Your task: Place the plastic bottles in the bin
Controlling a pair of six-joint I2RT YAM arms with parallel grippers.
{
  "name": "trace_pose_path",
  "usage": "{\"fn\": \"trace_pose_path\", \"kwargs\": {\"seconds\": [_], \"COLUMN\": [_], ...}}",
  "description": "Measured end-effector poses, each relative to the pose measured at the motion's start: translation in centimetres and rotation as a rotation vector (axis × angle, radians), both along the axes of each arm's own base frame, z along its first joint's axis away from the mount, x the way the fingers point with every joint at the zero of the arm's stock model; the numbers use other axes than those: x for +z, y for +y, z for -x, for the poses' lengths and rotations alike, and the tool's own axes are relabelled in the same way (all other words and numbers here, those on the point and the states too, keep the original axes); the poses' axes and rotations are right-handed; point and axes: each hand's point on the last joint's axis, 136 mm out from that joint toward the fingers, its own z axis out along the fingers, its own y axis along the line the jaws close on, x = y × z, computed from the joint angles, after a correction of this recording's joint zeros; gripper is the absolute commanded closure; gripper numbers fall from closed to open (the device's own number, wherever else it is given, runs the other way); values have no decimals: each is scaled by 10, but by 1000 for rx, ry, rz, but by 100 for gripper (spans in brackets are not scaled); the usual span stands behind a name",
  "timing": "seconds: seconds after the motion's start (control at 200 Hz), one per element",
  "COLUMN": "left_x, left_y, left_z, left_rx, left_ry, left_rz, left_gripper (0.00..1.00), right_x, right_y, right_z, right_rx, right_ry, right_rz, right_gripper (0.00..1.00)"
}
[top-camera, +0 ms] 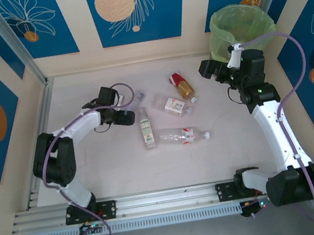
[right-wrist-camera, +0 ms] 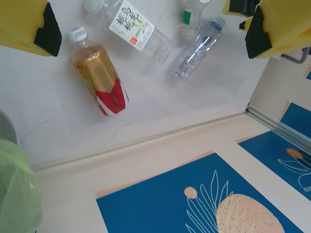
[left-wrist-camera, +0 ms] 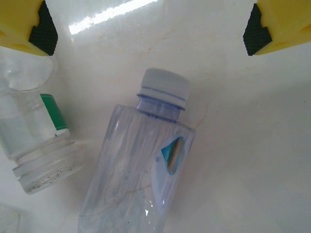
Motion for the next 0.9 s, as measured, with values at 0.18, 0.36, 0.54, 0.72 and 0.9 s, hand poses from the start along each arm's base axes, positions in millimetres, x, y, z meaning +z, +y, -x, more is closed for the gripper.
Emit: {"fn": "trace_pose_path", "kwargs": {"seconds": [0.18, 0.36, 0.54, 0.72, 0.9], "left_x": [-13, -29, -37, -43, -47], "left_y": [-9, -13, -15, -19, -23], "left_z": [-17, -28, -32, -38, -49], "left_rx": [-53, -85, -109, -114, -115], "left_ry": [44, 69, 64, 72, 84], "left_rz": [-20, -40, -49, -46, -50], "left_gripper": [1, 8, 14, 15, 21], "right_x": [-5, -5, -4, 1, 1], "right_y": [0, 0, -1, -2, -2], "right_z": [3, 3, 4, 8, 8], "right_rx": [-8, -10, -13, -20, -20], "right_ry": [19, 20, 14, 1, 2], "right_rz": [-19, -22, -20, -18, -18], "right_gripper": [0, 1, 0, 1, 0]}}
